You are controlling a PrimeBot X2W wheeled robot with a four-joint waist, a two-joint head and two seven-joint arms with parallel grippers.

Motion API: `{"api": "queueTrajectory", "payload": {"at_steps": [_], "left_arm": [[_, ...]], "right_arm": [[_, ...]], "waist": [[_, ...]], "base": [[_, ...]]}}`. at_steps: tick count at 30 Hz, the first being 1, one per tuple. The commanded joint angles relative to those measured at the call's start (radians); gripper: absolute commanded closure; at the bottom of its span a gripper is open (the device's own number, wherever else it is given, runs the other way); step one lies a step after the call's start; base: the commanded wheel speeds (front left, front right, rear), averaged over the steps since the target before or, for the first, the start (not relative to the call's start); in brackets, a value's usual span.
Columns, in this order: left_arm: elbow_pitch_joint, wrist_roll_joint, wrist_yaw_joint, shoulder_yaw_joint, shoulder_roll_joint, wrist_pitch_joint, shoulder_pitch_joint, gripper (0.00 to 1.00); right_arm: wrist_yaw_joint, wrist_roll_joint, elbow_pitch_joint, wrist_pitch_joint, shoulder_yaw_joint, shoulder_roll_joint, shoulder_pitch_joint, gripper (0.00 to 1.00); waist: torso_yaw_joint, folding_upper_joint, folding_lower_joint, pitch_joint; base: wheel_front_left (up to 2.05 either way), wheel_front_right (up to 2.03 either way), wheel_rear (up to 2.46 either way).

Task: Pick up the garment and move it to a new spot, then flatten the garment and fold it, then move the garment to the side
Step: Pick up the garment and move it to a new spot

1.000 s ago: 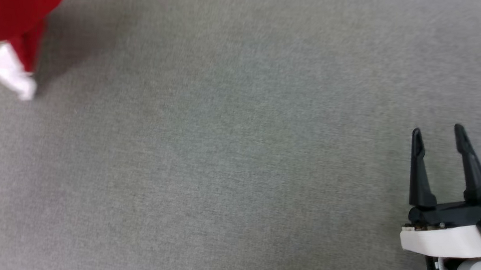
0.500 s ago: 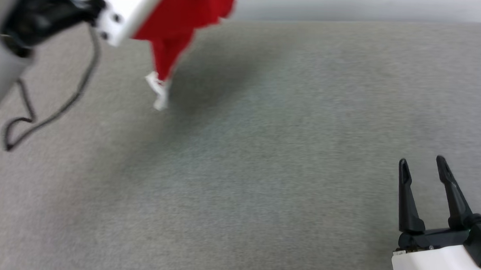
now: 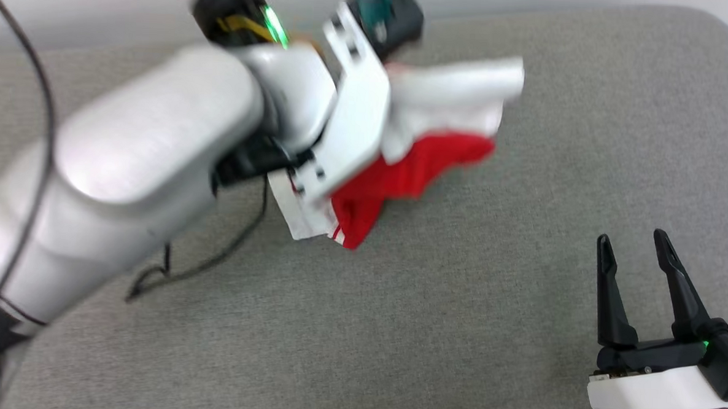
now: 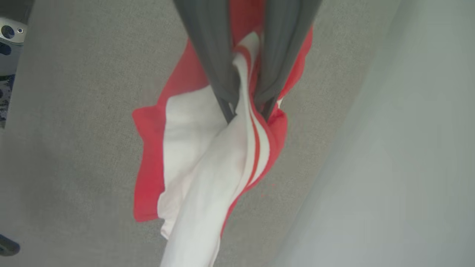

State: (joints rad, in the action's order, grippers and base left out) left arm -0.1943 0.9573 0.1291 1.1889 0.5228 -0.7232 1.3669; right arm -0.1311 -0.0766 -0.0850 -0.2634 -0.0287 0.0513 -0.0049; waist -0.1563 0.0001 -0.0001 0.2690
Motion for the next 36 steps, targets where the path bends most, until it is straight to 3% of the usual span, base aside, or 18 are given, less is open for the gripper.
{"api": "queueTrajectory", "payload": {"at_steps": [1,7,15,17,24,27,36], "left_arm": [[-0.011,0.002,-0.001,0.021,-0.012,0.014,-0.023,1.0],[-0.064,0.017,-0.001,0.084,-0.066,0.073,-0.161,1.0],[-0.057,-0.05,-0.001,0.094,-0.109,0.06,-0.313,1.0],[-0.051,-0.083,-0.001,0.093,-0.106,0.1,-0.295,0.0],[-0.016,-0.138,-0.001,0.075,-0.102,0.362,-0.241,0.0],[-0.007,-0.164,-0.032,0.024,-0.104,0.508,-0.261,0.0],[-0.016,-0.324,-0.335,-0.116,-0.087,0.924,-0.384,0.0]], "right_arm": [[0.001,-0.002,-0.004,-0.002,0.004,-0.002,-0.017,0.0],[0.001,-0.01,-0.01,-0.002,0.01,-0.002,-0.046,0.0],[0.001,-0.004,-0.004,-0.002,0.006,-0.002,-0.069,0.0],[0.001,0.001,0.0,-0.002,0.004,-0.002,-0.067,0.0],[0.001,0.013,0.014,-0.002,-0.011,-0.002,-0.015,0.0],[0.001,0.02,0.017,-0.002,-0.018,-0.002,0.011,0.0],[0.001,0.036,0.012,-0.002,-0.059,-0.002,0.049,0.0]], "waist": [[-0.016,-0.0001,0.0001,0.034],[-0.031,-0.0001,0.0001,0.102],[-0.024,-0.0001,0.0001,0.132],[-0.018,-0.0001,0.0001,0.12],[0.025,-0.0001,0.0001,0.028],[0.048,-0.0001,0.0001,-0.019],[0.122,-0.0001,0.0001,-0.091]], "base": [[0.0,0.0,0.0],[0.0,0.0,0.0],[0.0,0.0,0.0],[0.0,0.0,0.0],[0.0,0.0,0.0],[0.0,0.0,0.0],[0.0,0.0,0.0]]}}
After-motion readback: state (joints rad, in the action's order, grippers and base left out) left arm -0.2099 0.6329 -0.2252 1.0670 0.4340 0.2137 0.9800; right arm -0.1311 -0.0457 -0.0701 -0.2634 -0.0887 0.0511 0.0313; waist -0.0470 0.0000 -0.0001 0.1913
